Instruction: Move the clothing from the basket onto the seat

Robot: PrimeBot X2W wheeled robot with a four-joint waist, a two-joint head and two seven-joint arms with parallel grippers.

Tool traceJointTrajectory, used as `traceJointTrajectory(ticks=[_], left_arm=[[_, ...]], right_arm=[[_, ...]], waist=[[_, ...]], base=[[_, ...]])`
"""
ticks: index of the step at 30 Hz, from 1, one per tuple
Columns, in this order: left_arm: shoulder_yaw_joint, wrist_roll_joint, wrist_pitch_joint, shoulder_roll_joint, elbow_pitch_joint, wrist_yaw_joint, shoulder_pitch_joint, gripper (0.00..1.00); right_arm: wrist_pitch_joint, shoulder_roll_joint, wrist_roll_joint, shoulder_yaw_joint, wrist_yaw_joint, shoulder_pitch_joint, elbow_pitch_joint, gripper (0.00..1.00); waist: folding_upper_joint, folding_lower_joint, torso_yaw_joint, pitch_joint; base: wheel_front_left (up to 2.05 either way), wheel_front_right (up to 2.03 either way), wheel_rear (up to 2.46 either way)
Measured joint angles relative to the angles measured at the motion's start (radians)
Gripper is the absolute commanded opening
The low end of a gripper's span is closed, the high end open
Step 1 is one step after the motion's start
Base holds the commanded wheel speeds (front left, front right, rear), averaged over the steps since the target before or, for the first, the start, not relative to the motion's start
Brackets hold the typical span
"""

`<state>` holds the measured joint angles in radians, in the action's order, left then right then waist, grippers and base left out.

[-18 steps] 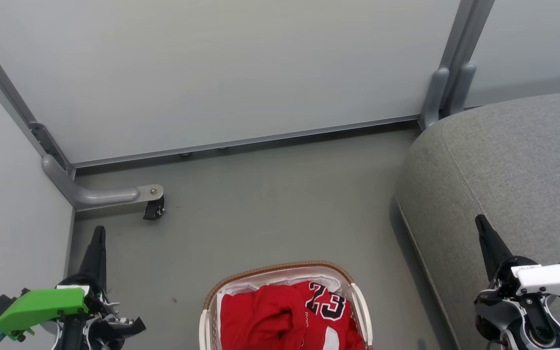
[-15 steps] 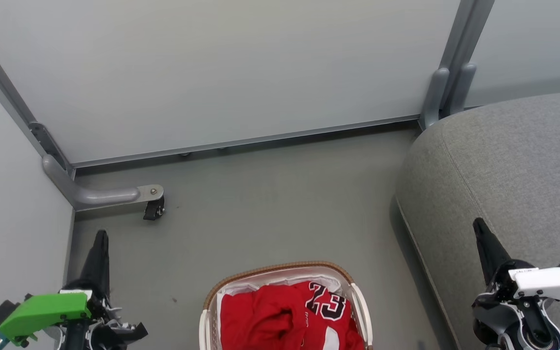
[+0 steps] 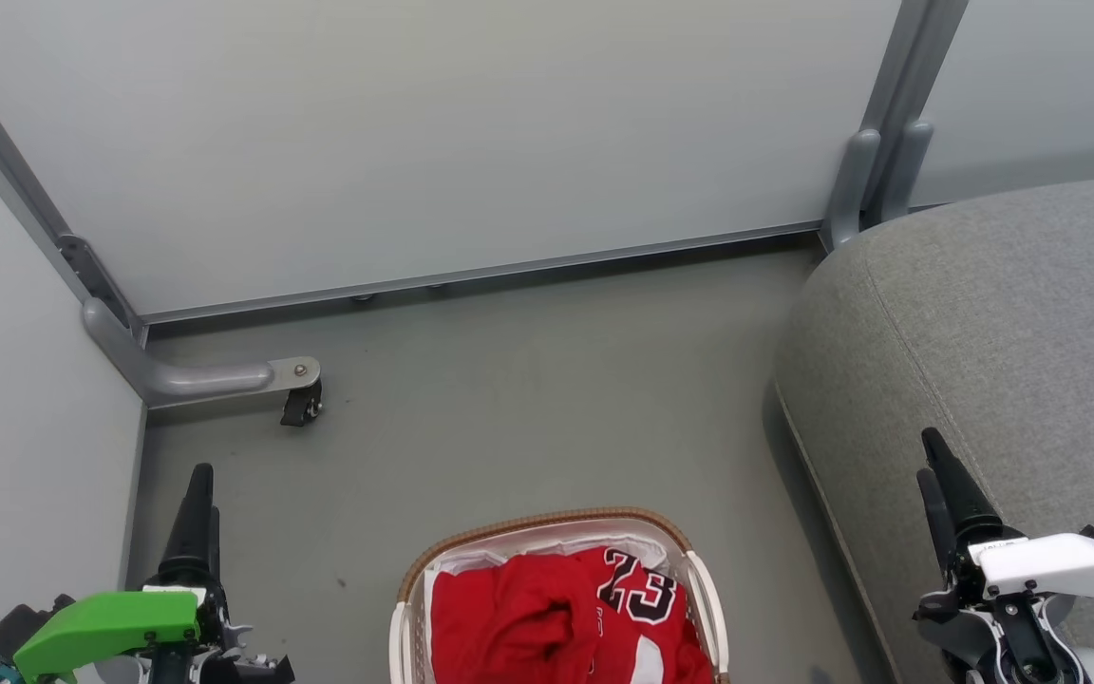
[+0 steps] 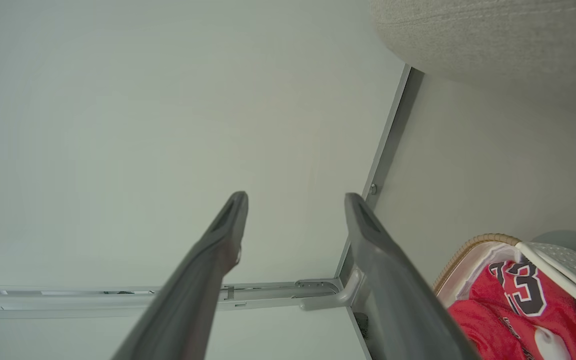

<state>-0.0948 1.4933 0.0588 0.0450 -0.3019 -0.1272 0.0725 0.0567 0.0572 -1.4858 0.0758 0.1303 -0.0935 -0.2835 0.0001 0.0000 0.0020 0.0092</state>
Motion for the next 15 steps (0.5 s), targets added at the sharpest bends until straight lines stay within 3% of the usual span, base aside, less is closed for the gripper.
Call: traceJointTrajectory(ticks=[15], left_arm=[[0.045, -0.319, -0.062, 0.003, 0.001, 0.0, 0.011, 1.0]], right_arm=[[-0.062, 0.007, 0.261, -0.024, 0.0, -0.021, 0.009, 1.0]], waist=[[0.0, 0.0001, 0.004, 0.011]], base=[[0.0, 0.0, 0.0]])
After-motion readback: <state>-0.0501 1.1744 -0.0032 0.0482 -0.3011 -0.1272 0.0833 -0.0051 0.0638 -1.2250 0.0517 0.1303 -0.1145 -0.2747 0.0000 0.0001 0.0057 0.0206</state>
